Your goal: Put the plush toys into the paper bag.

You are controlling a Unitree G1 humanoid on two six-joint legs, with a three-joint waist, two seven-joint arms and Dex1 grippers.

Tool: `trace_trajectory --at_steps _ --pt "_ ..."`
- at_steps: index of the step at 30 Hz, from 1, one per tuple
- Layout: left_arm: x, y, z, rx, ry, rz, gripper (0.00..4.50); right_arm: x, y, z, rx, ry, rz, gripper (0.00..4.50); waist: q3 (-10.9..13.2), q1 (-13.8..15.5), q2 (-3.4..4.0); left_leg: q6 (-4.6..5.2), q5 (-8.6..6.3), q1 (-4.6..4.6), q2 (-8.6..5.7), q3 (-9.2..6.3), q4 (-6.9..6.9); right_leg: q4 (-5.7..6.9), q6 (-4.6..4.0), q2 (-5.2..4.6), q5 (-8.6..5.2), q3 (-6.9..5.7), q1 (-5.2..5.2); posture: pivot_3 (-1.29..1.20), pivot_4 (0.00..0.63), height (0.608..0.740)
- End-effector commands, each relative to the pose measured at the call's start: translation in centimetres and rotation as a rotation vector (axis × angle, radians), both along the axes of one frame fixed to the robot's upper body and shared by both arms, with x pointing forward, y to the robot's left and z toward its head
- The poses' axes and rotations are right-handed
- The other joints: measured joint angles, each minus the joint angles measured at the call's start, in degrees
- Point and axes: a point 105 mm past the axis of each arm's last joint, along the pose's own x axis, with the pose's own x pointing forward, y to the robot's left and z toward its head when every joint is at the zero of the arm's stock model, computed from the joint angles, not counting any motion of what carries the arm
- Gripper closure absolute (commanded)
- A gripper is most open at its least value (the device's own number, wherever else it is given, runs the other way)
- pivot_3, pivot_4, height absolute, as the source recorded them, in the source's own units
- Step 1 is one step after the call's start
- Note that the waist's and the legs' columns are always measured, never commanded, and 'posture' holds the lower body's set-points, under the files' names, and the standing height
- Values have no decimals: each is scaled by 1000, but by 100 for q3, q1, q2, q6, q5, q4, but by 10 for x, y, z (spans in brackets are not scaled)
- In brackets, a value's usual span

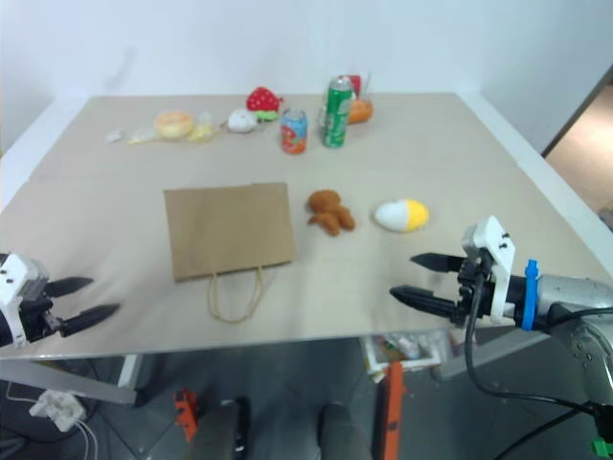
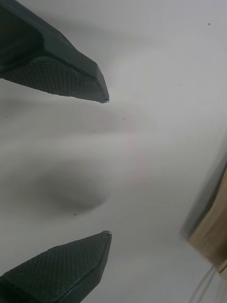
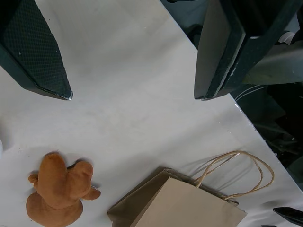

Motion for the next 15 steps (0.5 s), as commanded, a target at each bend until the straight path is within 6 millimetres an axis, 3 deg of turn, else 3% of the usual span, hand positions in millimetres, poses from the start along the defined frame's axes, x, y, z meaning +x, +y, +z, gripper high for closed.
trace_trajectory --at_steps 1,5,11,15 --pt "4 -9 20 -5 -70 -53 0 4 2 6 22 -38 -3 61 0 0 0 0 0 0 0 0 0 0 0 1 0 0 1 0 150 740" --pt "8 -24 37 7 -177 -187 0 6 8 3 24 -38 20 61 -1 5 -2 0 0 -2 1 -1 0 0 0 2 0 -4 0 0 150 740" --pt "-1 -44 27 242 -246 -436 0 6 15 3 7 -40 62 61 -1 4 -2 0 0 -1 1 3 2 0 0 1 1 -1 14 0 150 740" --pt "8 -81 39 333 -378 -654 0 -4 47 8 19 -38 215 61 0 5 -1 0 0 -1 1 2 0 2 0 3 1 -2 13 0 150 740"
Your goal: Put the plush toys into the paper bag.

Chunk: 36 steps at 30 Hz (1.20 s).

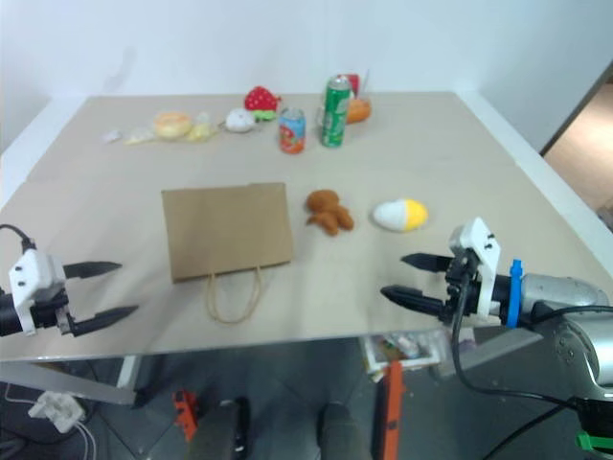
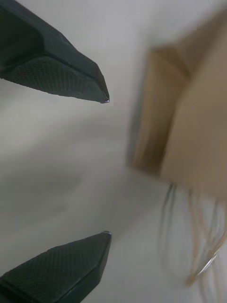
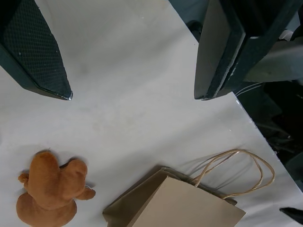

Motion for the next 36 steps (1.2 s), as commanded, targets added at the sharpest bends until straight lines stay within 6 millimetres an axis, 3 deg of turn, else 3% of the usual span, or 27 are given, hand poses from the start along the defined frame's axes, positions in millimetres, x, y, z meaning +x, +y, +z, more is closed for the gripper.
trace_trajectory --at_steps 1,4,8,23,29,33,36 --pt "12 -44 23 138 -207 -271 0 -13 43 16 14 -48 210 61 1 2 1 0 0 0 0 0 0 0 0 0 0 0 0 0 150 740" --pt "22 -73 37 119 -297 -381 0 -19 67 19 17 -74 303 61 1 18 1 1 1 -1 0 0 1 3 2 1 1 -1 4 0 150 740" --pt "23 -95 30 146 -301 -515 0 -20 82 22 28 -97 348 61 0 17 -1 5 3 -4 0 0 16 3 13 1 9 0 16 0 150 740" --pt "37 -119 15 212 -313 -671 0 -22 88 24 33 -114 331 61 0 15 -1 25 16 -3 4 -6 30 11 20 20 14 10 20 0 150 740" --pt "41 -123 -2 241 -261 -665 0 -22 87 23 35 -116 311 61 0 11 -1 29 19 -3 4 -6 30 12 22 21 16 11 19 0 150 740" --pt "41 -122 -2 234 -246 -671 1265 -22 86 23 33 -116 305 0 0 13 -1 29 19 -3 4 -6 30 14 22 21 16 11 19 0 150 740" --pt "41 -123 -2 234 -248 -681 2649 -22 85 23 34 -117 300 0 0 13 -1 31 19 -3 4 -6 30 15 23 21 17 12 19 0 150 740"
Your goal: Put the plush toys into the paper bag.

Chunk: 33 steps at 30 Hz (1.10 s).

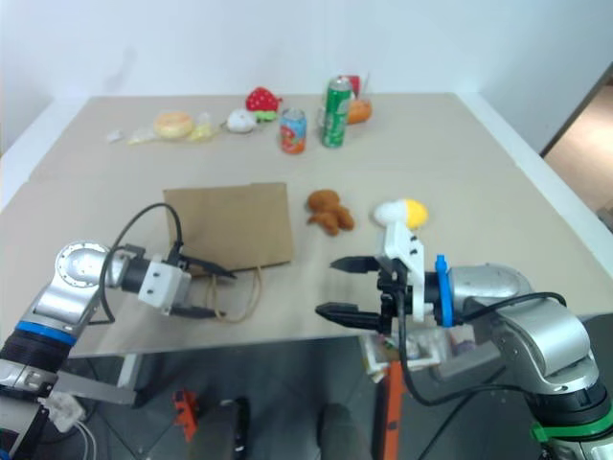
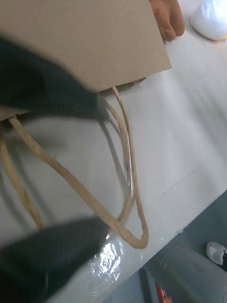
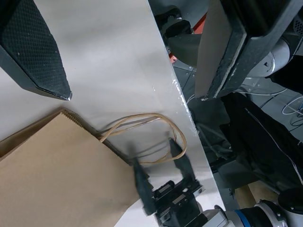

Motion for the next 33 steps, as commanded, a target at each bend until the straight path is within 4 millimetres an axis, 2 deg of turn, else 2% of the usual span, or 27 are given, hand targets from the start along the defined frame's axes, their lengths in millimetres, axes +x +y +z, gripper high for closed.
trace_trajectory --at_steps 1,4,13,18,21,22,23,24,30,32,33 --pt "2 -3 10 -19 -38 -23 3088 -4 1 12 10 -54 11 0 0 0 0 1 1 0 0 0 0 1 0 0 0 0 0 0 150 740" --pt "3 -9 18 -62 -29 -26 4423 -4 2 11 12 -53 9 0 0 0 0 2 1 0 0 0 2 1 -1 0 1 0 2 0 150 740" --pt "12 -31 58 -261 121 53 4423 -4 5 15 28 -60 20 0 0 -1 0 4 3 0 0 -2 5 6 1 2 2 1 3 0 150 740" --pt "33 -44 78 -376 202 191 4423 -3 19 20 80 -72 37 0 0 -2 0 6 4 1 0 -10 16 10 5 7 4 2 7 0 150 740" --pt "39 -50 85 -418 238 234 4423 7 26 17 87 -104 -7 0 0 -13 0 7 5 3 0 -14 19 13 6 12 5 5 8 0 150 740" --pt "40 -52 85 -426 247 245 4500 13 27 17 95 -112 -35 408 0 -15 0 7 5 3 0 -15 18 14 6 13 5 6 8 0 150 740" --pt "40 -55 86 -432 254 251 4500 16 28 20 119 -119 -44 532 0 -14 0 8 5 3 0 -16 18 15 6 15 5 7 7 0 150 740" --pt "41 -57 87 -445 266 264 4500 19 29 22 138 -122 -51 931 0 -15 0 8 5 3 0 -16 18 16 6 17 5 10 7 0 150 740" --pt "43 -63 99 -529 339 306 4500 29 29 27 175 -134 -72 3680 0 -14 0 8 6 1 0 -18 19 16 7 22 6 15 8 0 150 740" --pt "43 -62 102 -543 339 315 4500 33 31 27 184 -134 -71 4465 0 -14 0 8 6 2 0 -20 18 16 8 25 6 16 7 0 150 740" --pt "44 -61 103 -546 338 320 4500 34 33 26 187 -134 -69 4465 0 -13 0 8 6 2 0 -21 18 16 8 26 5 16 7 0 150 740"
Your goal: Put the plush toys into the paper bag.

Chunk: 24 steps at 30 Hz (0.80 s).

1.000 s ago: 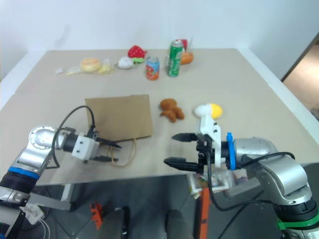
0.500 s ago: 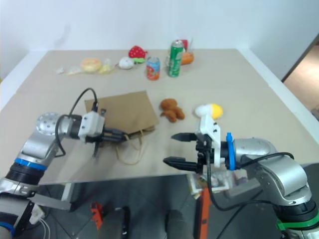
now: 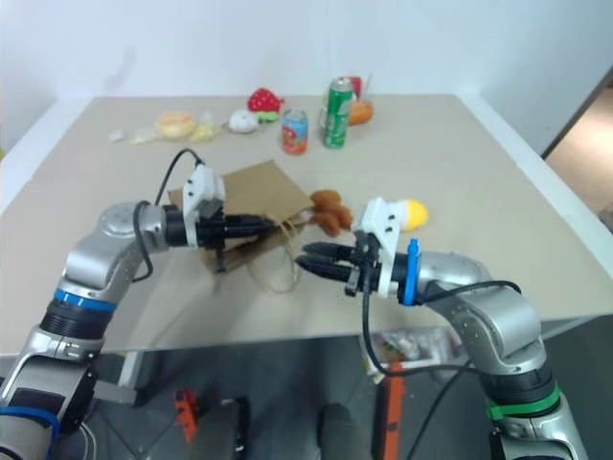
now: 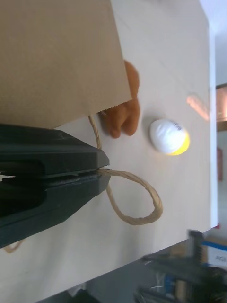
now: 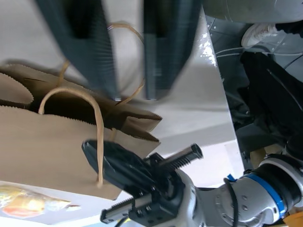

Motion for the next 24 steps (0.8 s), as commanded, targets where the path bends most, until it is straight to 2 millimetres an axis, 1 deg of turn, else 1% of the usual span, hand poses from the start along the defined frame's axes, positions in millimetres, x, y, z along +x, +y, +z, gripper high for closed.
trace_trajectory --at_steps 1,3,8,12,14,16,18,21,24 --pt "-3 1 24 -43 -64 2 4500 3 5 12 25 -60 9 4465 0 0 0 0 0 0 0 -1 0 0 0 0 0 0 0 0 150 740" --pt "-2 2 28 -55 -62 10 4500 6 8 10 27 -62 10 4465 0 -1 0 0 0 1 0 -2 0 1 0 1 0 1 0 0 150 740" --pt "-4 0 37 -100 -41 13 4500 22 20 -7 -35 -73 -28 4465 0 -4 0 0 0 1 0 -8 0 2 -1 6 1 1 0 0 150 740" --pt "-4 -2 43 -136 -20 18 4500 38 41 -11 -61 -116 -57 4465 0 -4 0 0 0 0 0 -9 1 4 -1 8 1 2 -1 0 150 740" --pt "-4 -4 47 -162 -5 17 4500 54 52 -15 -88 -159 -111 4465 0 -4 0 0 1 0 0 -13 -1 6 -1 11 1 2 -4 0 150 740" --pt "-4 -5 49 -173 3 17 4500 65 59 -15 -94 -179 -150 4465 0 -15 0 0 1 1 0 -14 0 7 -1 15 2 3 -4 0 150 740" --pt "-4 -4 49 -176 13 20 4500 73 65 -12 -81 -193 -175 4465 0 -14 0 -2 2 0 0 -21 -1 9 -3 19 5 4 -7 0 150 740" --pt "0 -1 48 -176 26 40 4500 80 69 -11 -89 -216 -203 4465 0 -9 0 -2 2 -2 0 -26 -3 10 -2 22 4 4 -7 0 150 740" --pt "0 -1 48 -178 30 44 4500 82 69 -12 -93 -225 -208 4465 0 -5 0 -2 2 -5 0 -27 -3 10 0 22 3 4 -6 0 150 740"
